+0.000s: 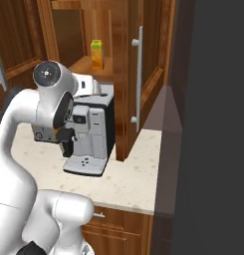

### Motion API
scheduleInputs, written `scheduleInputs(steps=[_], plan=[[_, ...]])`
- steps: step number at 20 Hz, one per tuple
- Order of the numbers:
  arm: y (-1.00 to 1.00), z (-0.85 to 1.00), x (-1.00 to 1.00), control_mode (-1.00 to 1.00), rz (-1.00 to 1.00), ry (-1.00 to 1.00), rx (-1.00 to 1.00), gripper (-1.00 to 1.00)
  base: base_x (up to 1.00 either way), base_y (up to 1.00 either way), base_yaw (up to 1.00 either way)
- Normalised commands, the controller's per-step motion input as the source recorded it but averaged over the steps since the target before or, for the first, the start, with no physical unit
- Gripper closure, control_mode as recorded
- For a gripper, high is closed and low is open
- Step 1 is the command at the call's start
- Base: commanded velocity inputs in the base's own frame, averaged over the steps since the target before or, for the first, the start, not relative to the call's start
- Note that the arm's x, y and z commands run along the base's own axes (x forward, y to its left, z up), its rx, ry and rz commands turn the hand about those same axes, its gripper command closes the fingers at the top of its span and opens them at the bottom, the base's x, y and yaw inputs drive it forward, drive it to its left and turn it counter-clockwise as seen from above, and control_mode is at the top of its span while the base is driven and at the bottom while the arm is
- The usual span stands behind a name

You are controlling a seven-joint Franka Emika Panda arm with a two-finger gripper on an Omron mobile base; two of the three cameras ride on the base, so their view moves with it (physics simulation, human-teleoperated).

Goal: Sort all alcoholic drinks to one cabinet, and non-alcoholic drinks to the other.

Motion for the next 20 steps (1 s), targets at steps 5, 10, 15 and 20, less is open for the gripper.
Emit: scheduleInputs(steps=[5,10,15,20], plan=[[0.0,-0.66,-1.0,-1.0,-0.02,0.01,0.0,-1.0,0.0,0.0,0.0],[0.0,-0.46,-0.72,-1.0,-0.02,0.05,0.0,-1.0,0.0,0.0,0.0],[0.0,-0.26,-0.23,-1.0,0.0,0.06,0.0,-1.0,0.0,0.0,0.0],[0.0,-0.24,-0.18,-1.0,0.0,0.09,0.0,-1.0,0.0,0.0,0.0]])
